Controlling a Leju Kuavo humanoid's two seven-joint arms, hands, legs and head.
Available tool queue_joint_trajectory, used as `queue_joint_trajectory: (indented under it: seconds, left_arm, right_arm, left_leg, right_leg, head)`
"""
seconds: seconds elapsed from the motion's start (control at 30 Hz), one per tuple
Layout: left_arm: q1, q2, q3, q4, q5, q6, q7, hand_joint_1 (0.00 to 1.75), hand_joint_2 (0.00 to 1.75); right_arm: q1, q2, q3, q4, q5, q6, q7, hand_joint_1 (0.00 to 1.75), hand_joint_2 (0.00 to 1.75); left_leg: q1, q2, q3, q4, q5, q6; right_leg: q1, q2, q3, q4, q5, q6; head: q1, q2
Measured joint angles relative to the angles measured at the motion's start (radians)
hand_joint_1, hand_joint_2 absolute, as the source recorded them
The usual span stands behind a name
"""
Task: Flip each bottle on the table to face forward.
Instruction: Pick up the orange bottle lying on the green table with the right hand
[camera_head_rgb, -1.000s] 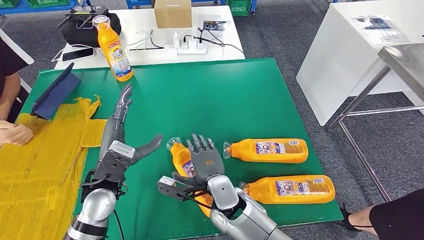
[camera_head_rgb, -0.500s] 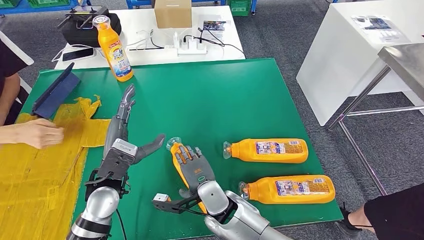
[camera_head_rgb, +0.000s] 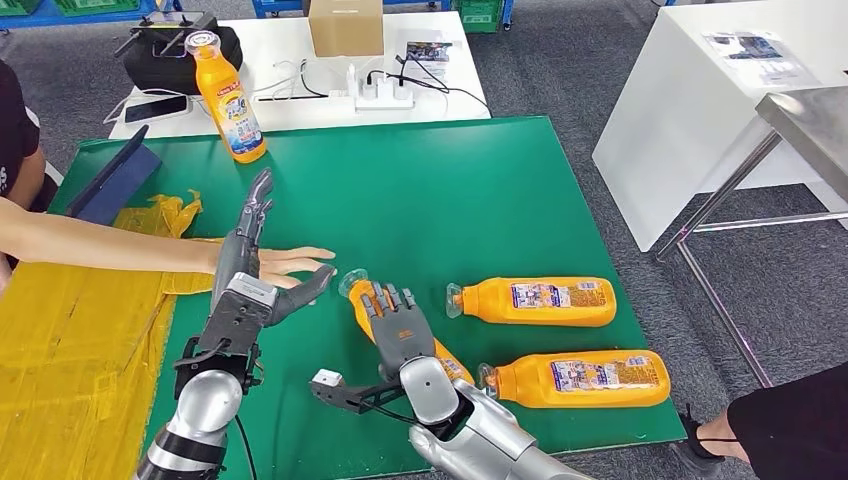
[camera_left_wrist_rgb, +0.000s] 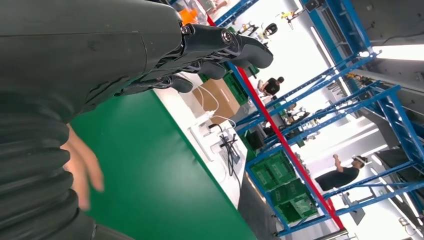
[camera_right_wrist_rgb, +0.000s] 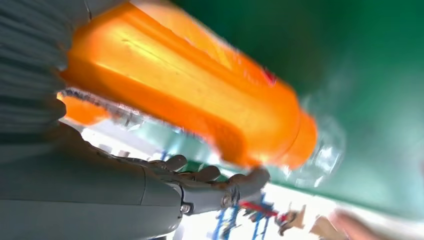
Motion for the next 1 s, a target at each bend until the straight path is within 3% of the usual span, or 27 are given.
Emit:
queue_joint_trajectory:
  seconds: [0.03,0.17,0.23,0.3,0.37,0.43,0.5,0.73,0.83,0.9,0.97,1.0]
  left_arm:
    - [0.001,0.0,0.0,0.0,0.0,0.001,0.001,0.0,1.75]
    - [0.004,0.0,0.0,0.0,-0.003,0.002,0.003,0.0,1.75]
    - [0.008,0.0,0.0,-0.002,-0.01,0.004,0.005,0.0,1.75]
    - [0.018,0.0,0.001,-0.007,-0.016,0.006,0.007,0.0,1.75]
    - [0.026,0.0,0.001,-0.011,-0.019,0.009,0.006,0.0,1.75]
    - [0.03,0.0,0.001,-0.011,-0.019,0.015,0.001,0.0,1.75]
    - [0.031,0.0,0.001,-0.011,-0.018,0.019,-0.002,0.0,1.75]
    - [0.031,0.0,0.001,-0.011,-0.018,0.02,-0.002,0.0,1.75]
    - [0.038,0.001,0.001,-0.011,-0.016,0.032,-0.008,0.0,1.75]
    - [0.058,0.002,0.011,-0.021,-0.014,0.042,-0.011,0.0,1.75]
    - [0.088,0.002,0.03,-0.047,-0.016,0.041,-0.004,0.0,1.75]
    - [0.1,0.002,0.038,-0.06,-0.018,0.036,0.001,0.0,1.75]
  right_arm:
    - [0.0,0.002,-0.004,0.0,0.006,-0.011,0.005,0.0,1.75]
    - [0.002,0.008,-0.014,-0.003,0.018,-0.039,0.015,0.0,0.0]
    - [0.015,0.01,-0.023,-0.031,0.044,-0.136,0.017,0.0,0.0]
    - [0.05,0.01,-0.046,-0.115,0.065,-0.323,-0.018,0.0,0.0]
    - [0.097,0.01,-0.078,-0.245,0.03,-0.487,-0.116,0.0,0.0]
    - [0.141,0.01,-0.105,-0.367,-0.052,-0.553,-0.222,0.0,0.0]
    - [0.162,0.01,-0.117,-0.42,-0.099,-0.563,-0.267,0.0,0.0]
    - [0.166,0.01,-0.12,-0.43,-0.109,-0.563,-0.275,0.0,0.0]
    - [0.201,0.01,-0.142,-0.519,-0.163,-0.56,-0.324,0.0,0.0]
    - [0.24,0.009,-0.174,-0.602,-0.144,-0.507,-0.314,0.0,0.0]
    - [0.261,0.005,-0.2,-0.642,-0.074,-0.374,-0.238,0.0,0.0]
    - [0.261,0.002,-0.204,-0.639,-0.044,-0.311,-0.198,0.0,0.44]
  left_leg:
    - [0.0,0.0,0.0,0.0,0.0,0.0]
    - [0.0,0.0,0.0,0.0,0.0,0.0]
    - [0.0,0.0,-0.001,0.0,0.0,0.0]
    - [0.0,0.0,-0.001,0.0,0.0,0.0]
    - [0.0,0.0,-0.001,0.0,0.0,0.0]
    - [0.0,0.0,-0.002,0.0,-0.001,0.0]
    - [0.0,0.0,-0.002,0.0,-0.001,0.0]
    - [0.0,0.0,-0.002,0.0,-0.001,0.0]
    - [0.0,0.0,-0.002,0.0,-0.001,-0.001]
    - [0.0,0.0,-0.001,0.0,-0.001,-0.001]
    - [0.0,0.0,-0.001,0.0,-0.001,-0.001]
    - [0.0,0.0,-0.001,0.0,0.0,0.0]
  right_leg:
    - [0.0,0.0,0.0,0.0,0.0,0.0]
    - [0.0,0.0,0.0,0.0,0.0,0.0]
    - [0.0,0.0,0.0,0.0,0.0,0.0]
    - [0.0,0.0,-0.001,0.0,0.0,0.0]
    - [0.0,0.0,-0.002,0.0,0.0,0.0]
    - [0.0,0.0,-0.002,0.0,-0.001,0.0]
    - [0.0,0.0,-0.002,0.0,-0.001,0.0]
    - [0.0,0.0,-0.002,0.0,-0.001,0.0]
    - [0.0,0.0,-0.002,0.0,-0.001,0.0]
    - [0.0,0.0,-0.002,0.0,-0.001,0.0]
    - [0.0,0.0,-0.001,0.0,0.0,0.0]
    - [0.0,0.0,-0.001,0.0,0.0,0.0]
  head:
    - [0.0,0.0]
    - [0.0,0.0]
    - [0.0,0.0]
    - [0.0,0.0]
    - [0.0,0.0]
    - [0.0,0.0]
    - [0.0,0.0]
    - [0.0,0.0]
    - [0.0,0.0]
    - [0.0,0.0]
    - [0.0,0.0]
    - [0.0,0.0]
